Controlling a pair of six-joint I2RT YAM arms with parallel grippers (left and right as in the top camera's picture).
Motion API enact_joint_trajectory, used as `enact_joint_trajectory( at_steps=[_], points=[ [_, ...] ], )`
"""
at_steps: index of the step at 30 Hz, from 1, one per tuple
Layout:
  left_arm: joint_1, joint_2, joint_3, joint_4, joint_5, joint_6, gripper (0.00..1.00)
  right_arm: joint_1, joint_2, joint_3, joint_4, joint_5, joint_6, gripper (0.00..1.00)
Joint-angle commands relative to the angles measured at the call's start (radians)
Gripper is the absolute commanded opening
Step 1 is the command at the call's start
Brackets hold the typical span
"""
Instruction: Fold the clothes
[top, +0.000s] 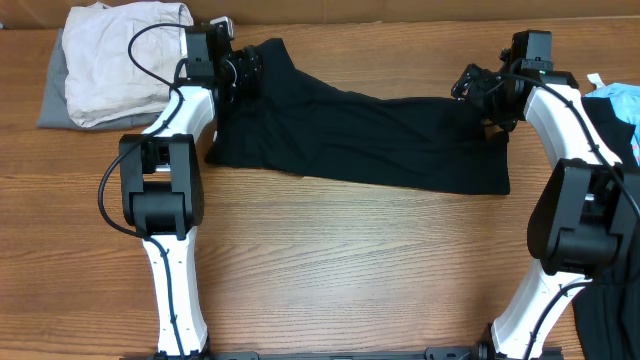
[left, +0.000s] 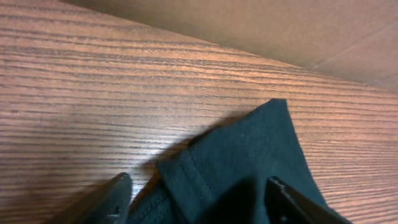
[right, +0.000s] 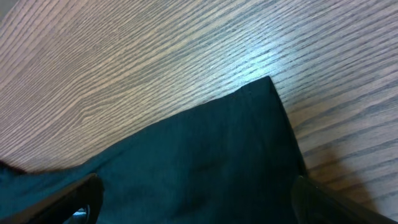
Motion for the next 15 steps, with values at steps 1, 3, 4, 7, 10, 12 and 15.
enact_joint_trajectory(
  at_steps=[1,3,4,7,10,12,15],
  points=[
    [-0.001,0.017,0.018,0.004,0.016,-0.006,0.59,0.000,0.001,0.011,0.002,0.006,-0.010,1.00],
    [-0.001,0.021,0.018,0.004,0.021,-0.006,0.50,0.000,0.001,0.011,-0.001,0.006,-0.010,0.99],
    [-0.001,0.024,0.018,0.005,0.034,-0.006,0.43,0.000,0.001,0.011,-0.002,0.006,-0.010,0.99],
    [-0.002,0.026,0.018,0.003,0.042,-0.006,0.28,0.000,0.001,0.011,-0.004,0.006,-0.010,0.99],
    [-0.001,0.026,0.018,0.004,0.042,-0.006,0.07,0.000,0.001,0.011,-0.002,0.006,-0.010,0.99],
    [-0.001,0.026,0.018,0.003,0.042,-0.006,0.04,0.000,0.001,0.011,-0.002,0.006,-0.010,0.99],
    [-0.001,0.026,0.018,0.003,0.042,-0.006,0.04,0.000,0.001,0.011,-0.002,0.007,-0.010,0.99]
  ],
)
